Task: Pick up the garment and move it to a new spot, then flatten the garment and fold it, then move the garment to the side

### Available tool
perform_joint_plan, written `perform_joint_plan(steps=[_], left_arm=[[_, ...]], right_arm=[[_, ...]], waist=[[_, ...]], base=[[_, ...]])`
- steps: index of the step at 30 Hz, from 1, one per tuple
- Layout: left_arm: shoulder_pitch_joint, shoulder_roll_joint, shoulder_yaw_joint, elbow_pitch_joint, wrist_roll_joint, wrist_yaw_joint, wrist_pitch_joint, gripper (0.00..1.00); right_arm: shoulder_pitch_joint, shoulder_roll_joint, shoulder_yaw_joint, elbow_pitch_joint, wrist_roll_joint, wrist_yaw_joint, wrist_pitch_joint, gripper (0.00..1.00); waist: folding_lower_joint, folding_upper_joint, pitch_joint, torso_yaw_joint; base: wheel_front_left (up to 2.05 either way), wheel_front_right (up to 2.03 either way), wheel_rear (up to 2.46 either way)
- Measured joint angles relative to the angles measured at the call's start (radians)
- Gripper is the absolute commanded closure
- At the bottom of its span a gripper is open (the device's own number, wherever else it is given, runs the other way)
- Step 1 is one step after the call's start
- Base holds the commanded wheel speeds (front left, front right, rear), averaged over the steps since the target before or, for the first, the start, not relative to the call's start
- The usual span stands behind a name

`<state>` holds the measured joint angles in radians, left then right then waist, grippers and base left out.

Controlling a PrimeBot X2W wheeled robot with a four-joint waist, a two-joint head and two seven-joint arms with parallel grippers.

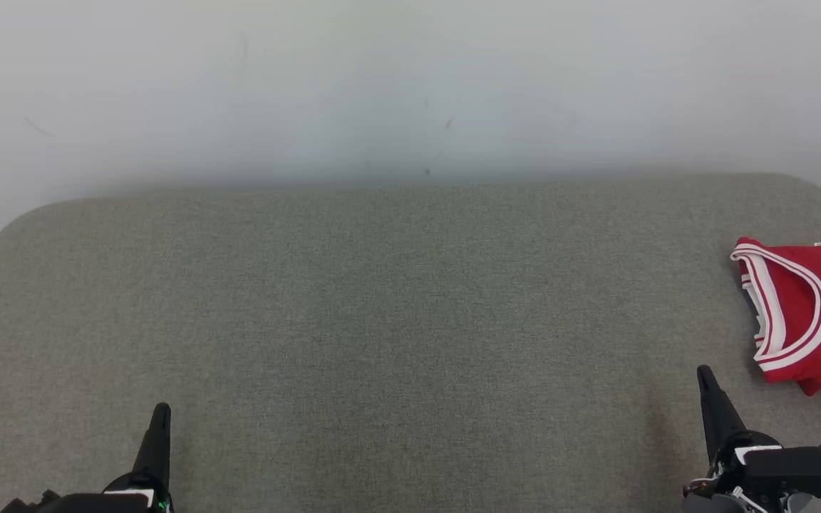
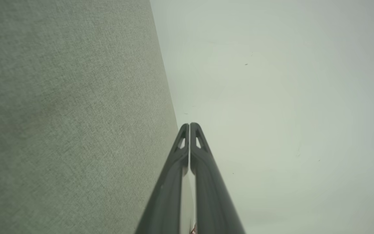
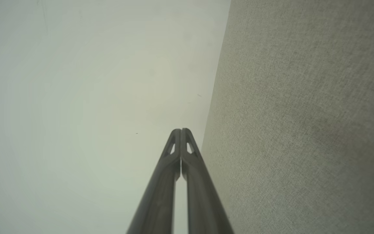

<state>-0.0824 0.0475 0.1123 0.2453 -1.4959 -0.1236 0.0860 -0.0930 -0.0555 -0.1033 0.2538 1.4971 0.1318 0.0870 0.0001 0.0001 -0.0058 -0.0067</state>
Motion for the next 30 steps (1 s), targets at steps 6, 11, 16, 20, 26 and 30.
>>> perform_joint_plan(steps=[6, 11, 16, 20, 26, 30], left_arm=[[-0.007, 0.000, 0.000, 0.000, -0.045, -0.001, 0.012, 1.00], [-0.015, 0.000, 0.001, 0.000, -0.074, -0.001, 0.019, 1.00], [-0.021, 0.001, 0.001, 0.000, -0.109, -0.006, 0.026, 1.00], [-0.022, 0.001, 0.001, 0.000, -0.114, -0.006, 0.030, 1.00], [-0.022, 0.001, 0.001, 0.000, -0.114, -0.006, 0.030, 1.00], [-0.022, 0.001, 0.001, 0.000, -0.115, -0.006, 0.030, 1.00]], right_arm=[[-0.004, 0.002, -0.004, -0.002, 0.039, 0.000, 0.010, 1.00], [-0.010, 0.003, -0.007, -0.005, 0.075, 0.000, 0.018, 1.00], [-0.012, 0.004, -0.010, -0.007, 0.107, 0.000, 0.027, 1.00], [-0.014, 0.005, -0.011, -0.009, 0.115, 0.000, 0.027, 1.00], [-0.014, 0.005, -0.011, -0.009, 0.115, 0.000, 0.027, 1.00], [-0.014, 0.005, -0.011, -0.009, 0.115, 0.000, 0.028, 1.00]], waist=[[0.0000, 0.0000, 0.003, 0.002], [0.0000, 0.0000, 0.006, 0.004], [0.0000, 0.0000, 0.009, 0.006], [0.0000, 0.0000, 0.009, 0.007], [-0.0002, 0.0000, 0.009, 0.007], [-0.0002, 0.0000, 0.009, 0.007]], base=[[0.00, 0.00, 0.00], [0.00, 0.00, 0.00], [0.00, 0.00, 0.00], [0.00, 0.00, 0.00], [0.00, 0.00, 0.00], [0.00, 0.00, 0.00]])
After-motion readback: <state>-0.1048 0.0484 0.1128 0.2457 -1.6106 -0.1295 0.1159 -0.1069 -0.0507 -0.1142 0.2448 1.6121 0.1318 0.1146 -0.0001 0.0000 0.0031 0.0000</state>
